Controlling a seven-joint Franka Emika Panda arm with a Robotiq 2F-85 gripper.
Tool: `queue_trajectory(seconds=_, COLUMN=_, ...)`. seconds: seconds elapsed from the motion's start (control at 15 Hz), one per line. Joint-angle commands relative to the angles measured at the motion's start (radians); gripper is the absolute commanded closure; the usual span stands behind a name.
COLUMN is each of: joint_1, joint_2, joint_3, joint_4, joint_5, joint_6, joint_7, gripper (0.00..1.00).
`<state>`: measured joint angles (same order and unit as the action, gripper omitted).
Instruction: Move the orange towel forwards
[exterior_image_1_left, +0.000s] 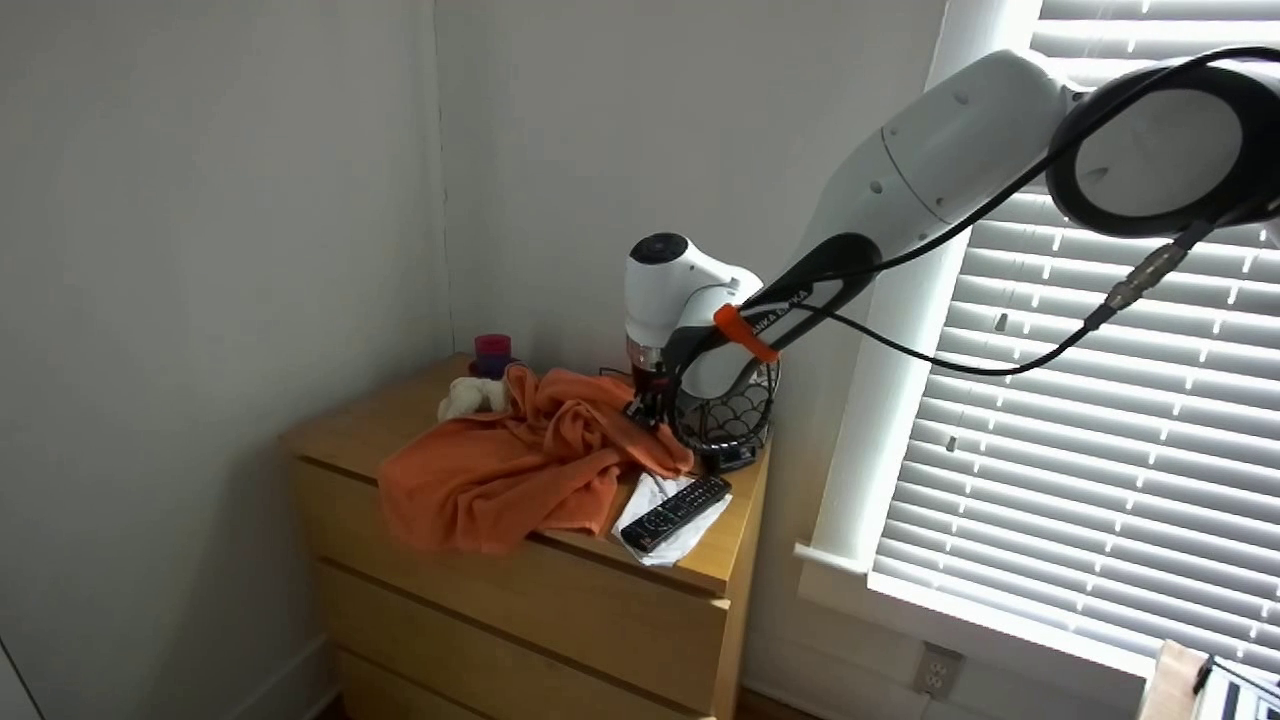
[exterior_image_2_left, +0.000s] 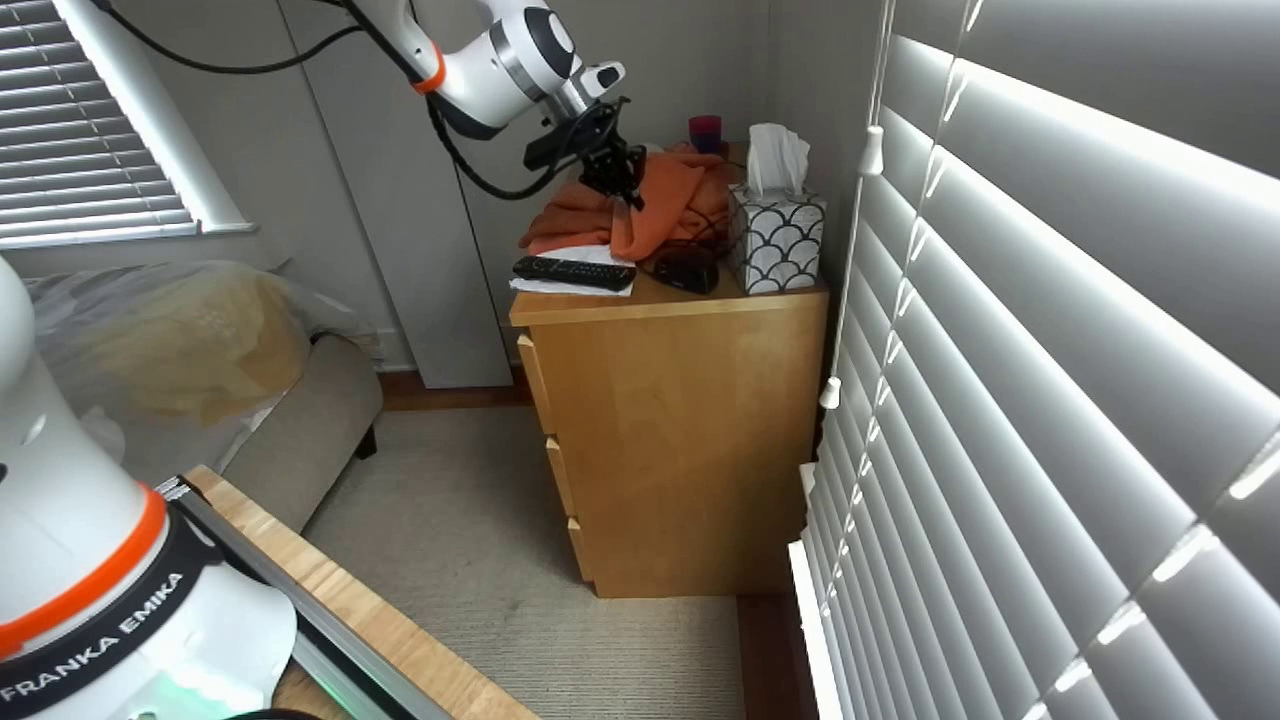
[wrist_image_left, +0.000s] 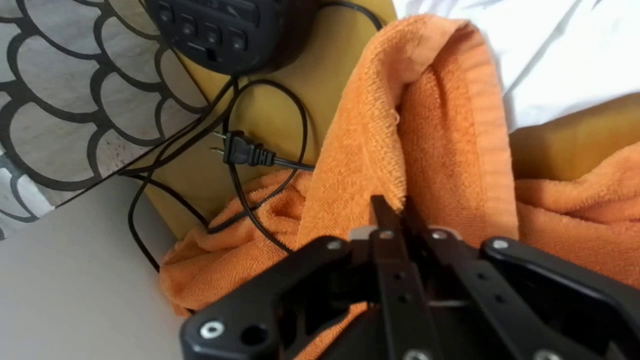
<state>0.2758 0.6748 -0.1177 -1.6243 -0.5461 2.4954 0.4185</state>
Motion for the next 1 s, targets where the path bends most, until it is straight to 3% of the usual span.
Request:
queue_trajectory(seconds=0.0, joint_1=0.011, joint_2=-0.005, joint_3=-0.007, joint_4=0.014, joint_5=0.054, joint_6=-0.02, joint_7=-0.005, gripper=1.0)
queue_trajectory(seconds=0.27, joint_1=0.039, joint_2=-0.089, joint_3=-0.025, joint_4=0.015, joint_5=0.028, joint_6=0.001, joint_7=0.01, gripper=0.99)
queue_trajectory(seconds=0.87, joint_1=0.174, joint_2=-0.344, joint_3=-0.068, joint_4=0.136, joint_5=-0.264, joint_6=0.123, joint_7=0.144, gripper=0.99)
queue_trajectory(seconds=0.93, joint_1=0.133, joint_2=-0.305, joint_3=-0.042, joint_4=0.132, joint_5=-0.197, joint_6=0.099, joint_7=0.089, gripper=0.99)
